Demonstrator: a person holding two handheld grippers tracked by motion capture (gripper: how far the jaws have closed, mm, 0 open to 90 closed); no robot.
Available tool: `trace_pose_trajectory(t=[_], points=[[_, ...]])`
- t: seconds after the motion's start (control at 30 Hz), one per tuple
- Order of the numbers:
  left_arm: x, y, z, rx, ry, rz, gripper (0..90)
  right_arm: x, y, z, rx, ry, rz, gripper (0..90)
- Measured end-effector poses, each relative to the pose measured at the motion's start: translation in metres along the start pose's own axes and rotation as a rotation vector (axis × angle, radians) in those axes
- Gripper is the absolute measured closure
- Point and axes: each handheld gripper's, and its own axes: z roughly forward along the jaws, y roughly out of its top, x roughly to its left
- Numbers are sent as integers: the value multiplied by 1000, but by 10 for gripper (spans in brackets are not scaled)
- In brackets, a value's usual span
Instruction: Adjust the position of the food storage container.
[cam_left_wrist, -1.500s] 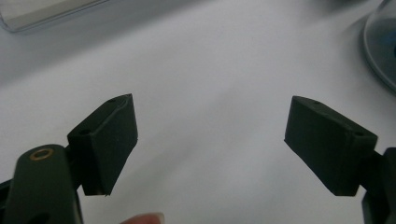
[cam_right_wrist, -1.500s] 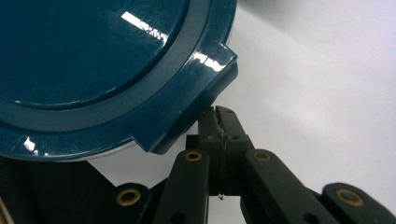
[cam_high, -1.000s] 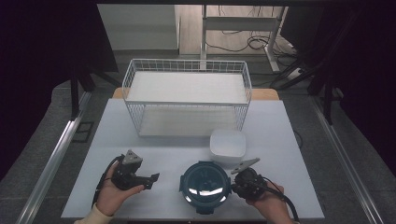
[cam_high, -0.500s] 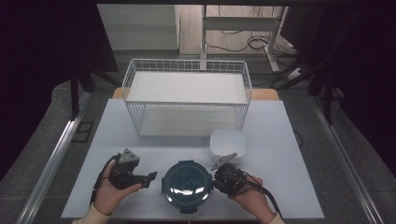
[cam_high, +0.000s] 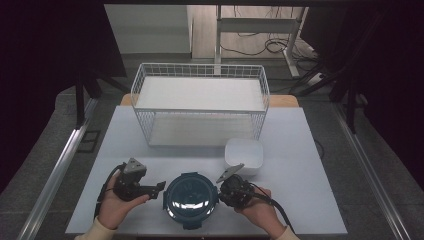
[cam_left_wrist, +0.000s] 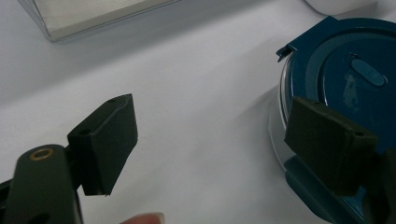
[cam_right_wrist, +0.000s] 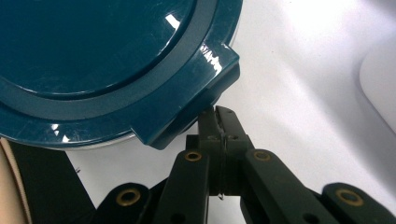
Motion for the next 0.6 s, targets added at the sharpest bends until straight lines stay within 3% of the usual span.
trace_pose_trajectory(t=[0.2, 0.3, 0.33, 0.4, 0.43, 0.47, 0.5, 0.57, 0.6], points=[[-1, 0, -1, 1, -1, 9, 167, -4, -2, -1, -18, 31, 8, 897], [1, 0, -4, -11, 1, 2, 167, -9, -6, -7, -58, 9, 22, 896], [2, 0, -5, -14, 2, -1, 167, -13, -11, -14, -104, -4, 40, 894], [3, 0, -5, -16, 3, -5, 168, -16, -18, -21, -155, 8, 69, 854], [3, 0, -5, -18, 4, -7, 168, -16, -18, -21, -155, 8, 69, 854], [2, 0, -4, -17, 6, -6, 169, -19, -24, -27, -211, -3, 97, 646], [2, 0, -4, -17, 6, -6, 169, -19, -24, -27, -211, -3, 97, 646], [1, 0, -4, -18, 4, -5, 168, -22, -28, -32, -271, 2, 155, 385], [0, 1, -4, -19, 3, -5, 168, -22, -28, -32, -271, 2, 155, 385]])
